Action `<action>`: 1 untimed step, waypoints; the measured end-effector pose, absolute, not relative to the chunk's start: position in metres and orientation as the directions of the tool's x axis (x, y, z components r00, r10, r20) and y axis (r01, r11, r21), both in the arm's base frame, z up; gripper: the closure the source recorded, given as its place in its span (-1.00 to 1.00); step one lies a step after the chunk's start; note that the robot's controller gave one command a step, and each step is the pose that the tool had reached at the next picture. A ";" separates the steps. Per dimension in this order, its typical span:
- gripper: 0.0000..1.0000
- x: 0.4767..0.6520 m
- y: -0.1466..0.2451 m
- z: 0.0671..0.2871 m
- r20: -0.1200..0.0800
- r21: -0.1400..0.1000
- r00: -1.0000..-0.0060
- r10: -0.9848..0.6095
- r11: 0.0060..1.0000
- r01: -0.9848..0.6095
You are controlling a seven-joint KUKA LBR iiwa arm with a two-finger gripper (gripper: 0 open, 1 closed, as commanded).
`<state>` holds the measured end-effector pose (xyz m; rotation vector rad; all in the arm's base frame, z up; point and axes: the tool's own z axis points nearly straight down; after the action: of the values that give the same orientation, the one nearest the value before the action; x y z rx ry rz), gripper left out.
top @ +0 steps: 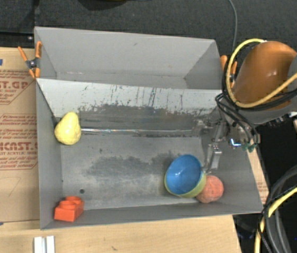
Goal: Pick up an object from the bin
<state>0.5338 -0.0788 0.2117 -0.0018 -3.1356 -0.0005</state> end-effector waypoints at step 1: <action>-1.00 0.535 -0.078 0.216 -0.002 -0.001 -1.000 0.000 1.000 0.000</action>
Offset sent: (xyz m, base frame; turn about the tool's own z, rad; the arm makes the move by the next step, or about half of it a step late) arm 0.0197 -0.0146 -0.1417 -0.3490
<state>0.5354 -0.0784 0.2165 0.0003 -3.1438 0.0012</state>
